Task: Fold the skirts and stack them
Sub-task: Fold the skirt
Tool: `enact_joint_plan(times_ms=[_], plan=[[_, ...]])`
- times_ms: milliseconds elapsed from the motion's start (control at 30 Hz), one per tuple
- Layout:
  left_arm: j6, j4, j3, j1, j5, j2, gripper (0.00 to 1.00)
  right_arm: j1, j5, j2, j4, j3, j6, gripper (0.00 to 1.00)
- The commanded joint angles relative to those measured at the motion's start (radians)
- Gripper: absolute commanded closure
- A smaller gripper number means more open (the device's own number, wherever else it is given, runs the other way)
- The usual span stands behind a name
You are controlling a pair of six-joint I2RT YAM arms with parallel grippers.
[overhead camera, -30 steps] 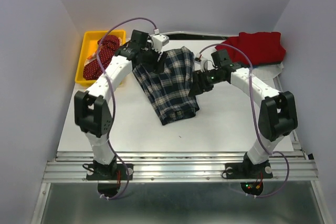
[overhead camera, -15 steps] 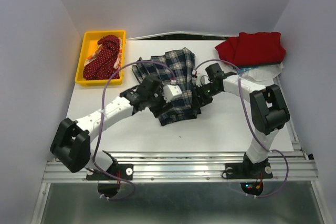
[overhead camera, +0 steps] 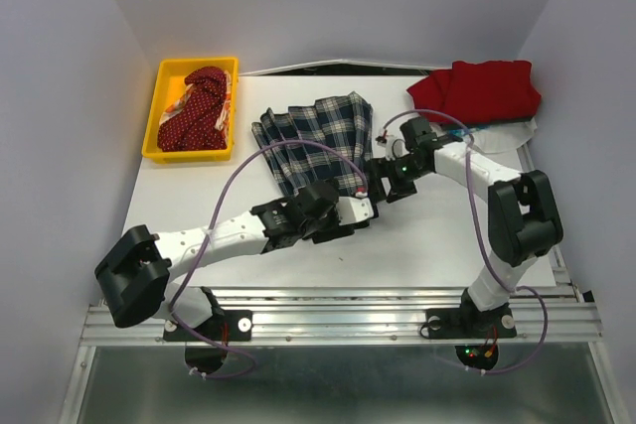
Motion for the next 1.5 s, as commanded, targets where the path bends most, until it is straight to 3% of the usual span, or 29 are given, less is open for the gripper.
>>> enact_joint_plan(times_ms=[0,267,600,667,800,833,900,1000,1033,1467], plan=[[-0.009,0.086,-0.014,0.000,-0.057,-0.047,0.11,-0.073,0.057,-0.091,-0.026,0.014,0.120,0.12],[-0.009,0.125,-0.017,0.008,-0.072,-0.053,0.07,-0.086,-0.093,0.036,0.040,-0.093,0.154,0.11],[-0.021,0.150,-0.053,0.068,-0.026,-0.072,0.05,-0.086,-0.305,0.188,0.289,-0.155,0.275,0.13],[-0.006,0.162,-0.069,0.068,-0.017,-0.079,0.05,-0.075,-0.331,0.205,0.311,-0.153,0.285,0.19],[0.023,0.175,-0.093,0.066,0.020,-0.096,0.05,-0.066,-0.363,0.208,0.319,-0.116,0.318,0.46],[0.028,0.176,-0.101,0.063,0.050,-0.102,0.05,-0.066,-0.371,0.202,0.319,-0.107,0.338,0.59],[0.036,0.191,-0.115,0.052,0.066,-0.122,0.05,-0.066,-0.369,0.161,0.320,-0.089,0.357,0.71],[0.036,0.228,-0.144,0.020,0.029,-0.112,0.05,-0.066,-0.378,0.109,0.320,-0.063,0.406,0.96],[0.036,0.231,-0.144,0.011,0.008,-0.099,0.05,-0.066,-0.384,0.099,0.322,-0.056,0.415,0.99],[0.027,0.345,-0.083,-0.007,-0.072,0.150,0.03,-0.066,-0.414,0.053,0.327,-0.026,0.530,0.99]])
